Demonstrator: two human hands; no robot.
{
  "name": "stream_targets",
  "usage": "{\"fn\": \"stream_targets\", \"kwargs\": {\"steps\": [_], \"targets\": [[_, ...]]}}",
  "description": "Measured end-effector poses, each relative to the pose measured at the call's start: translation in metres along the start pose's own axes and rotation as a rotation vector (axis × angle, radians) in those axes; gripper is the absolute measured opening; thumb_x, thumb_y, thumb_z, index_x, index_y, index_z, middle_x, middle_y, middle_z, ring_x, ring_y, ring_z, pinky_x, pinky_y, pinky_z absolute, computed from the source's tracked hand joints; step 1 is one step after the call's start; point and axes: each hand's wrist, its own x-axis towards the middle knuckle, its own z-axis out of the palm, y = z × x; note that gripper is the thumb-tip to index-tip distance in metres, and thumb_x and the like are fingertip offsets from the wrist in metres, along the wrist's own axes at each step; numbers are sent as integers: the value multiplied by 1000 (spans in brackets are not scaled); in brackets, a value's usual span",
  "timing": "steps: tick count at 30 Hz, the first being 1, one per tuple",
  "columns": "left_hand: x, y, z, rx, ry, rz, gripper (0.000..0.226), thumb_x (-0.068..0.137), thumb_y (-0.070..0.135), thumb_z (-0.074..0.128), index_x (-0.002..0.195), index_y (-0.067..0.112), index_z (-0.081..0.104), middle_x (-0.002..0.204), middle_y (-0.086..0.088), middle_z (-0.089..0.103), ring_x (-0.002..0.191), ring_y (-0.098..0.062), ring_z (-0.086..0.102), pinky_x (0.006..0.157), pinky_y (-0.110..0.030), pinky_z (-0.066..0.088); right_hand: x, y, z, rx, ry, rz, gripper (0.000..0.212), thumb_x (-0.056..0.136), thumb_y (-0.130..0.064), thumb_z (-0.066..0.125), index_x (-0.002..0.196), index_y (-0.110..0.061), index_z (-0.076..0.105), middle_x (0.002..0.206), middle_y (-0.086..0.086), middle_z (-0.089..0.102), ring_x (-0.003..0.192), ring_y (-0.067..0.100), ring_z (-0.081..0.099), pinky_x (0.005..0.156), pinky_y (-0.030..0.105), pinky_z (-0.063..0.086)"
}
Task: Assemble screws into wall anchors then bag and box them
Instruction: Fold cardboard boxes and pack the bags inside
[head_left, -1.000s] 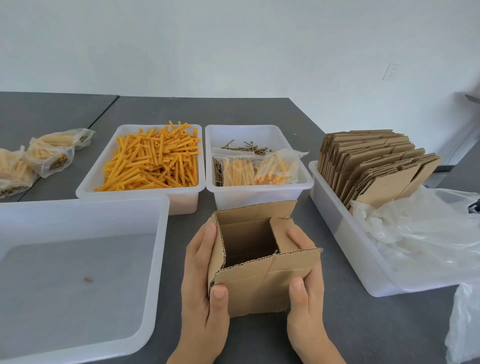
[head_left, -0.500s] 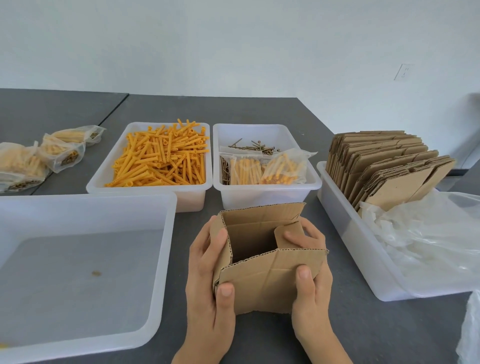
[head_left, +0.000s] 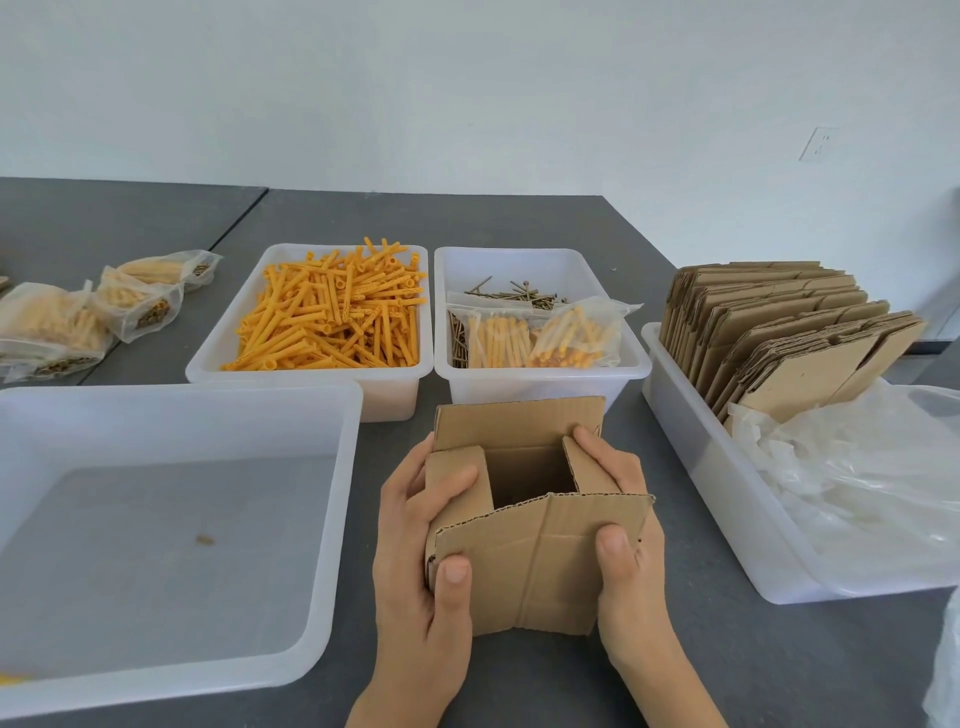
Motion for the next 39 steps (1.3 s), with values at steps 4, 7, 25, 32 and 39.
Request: {"fn": "stream_targets", "kwargs": {"steps": [4, 7, 25, 32, 39], "targets": [[0, 0, 0, -18, 23, -13, 45, 99, 65, 31, 124, 40, 58, 149, 6, 43, 131, -20, 51, 99, -16, 43, -4, 1, 2, 40, 42, -10, 59, 75, -91, 34, 117, -57, 57, 117, -21, 59, 111, 2, 58, 92, 16, 42], [0, -1, 1, -14, 32, -17, 41, 99, 64, 30, 122, 44, 58, 149, 8, 43, 132, -18, 50, 100, -17, 42, -6, 1, 3, 69, 69, 22, 57, 72, -92, 37, 111, -58, 58, 109, -25, 61, 105, 1, 60, 88, 27, 42], [0, 12, 1, -48, 37, -101, 48, 93, 43, 39, 140, 36, 44, 146, 17, 48, 130, -8, 50, 97, -15, 45, -4, -20, 1, 110, 35, 48, 32, 84, -39, 45, 110, -25, 59, 111, -18, 60, 109, 1, 54, 84, 5, 39], [3, 11, 1, -90, -33, -130, 60, 94, 47, 35, 153, 42, 27, 158, 16, 34, 145, -10, 33, 112, -56, 31, -2, -29, -2, 217, -30, 73, 58, 84, -46, 51, 138, -49, 31, 122, -26, 57, 116, -2, 56, 85, 6, 43], [4, 11, 0, -91, -53, -132, 63, 94, 60, 37, 151, 35, 33, 156, 8, 37, 143, -19, 36, 110, -59, 35, -3, -25, -4, 159, -30, 83, 55, 82, -49, 50, 136, -44, 46, 140, -11, 51, 132, 12, 46, 110, 48, 34]]}}
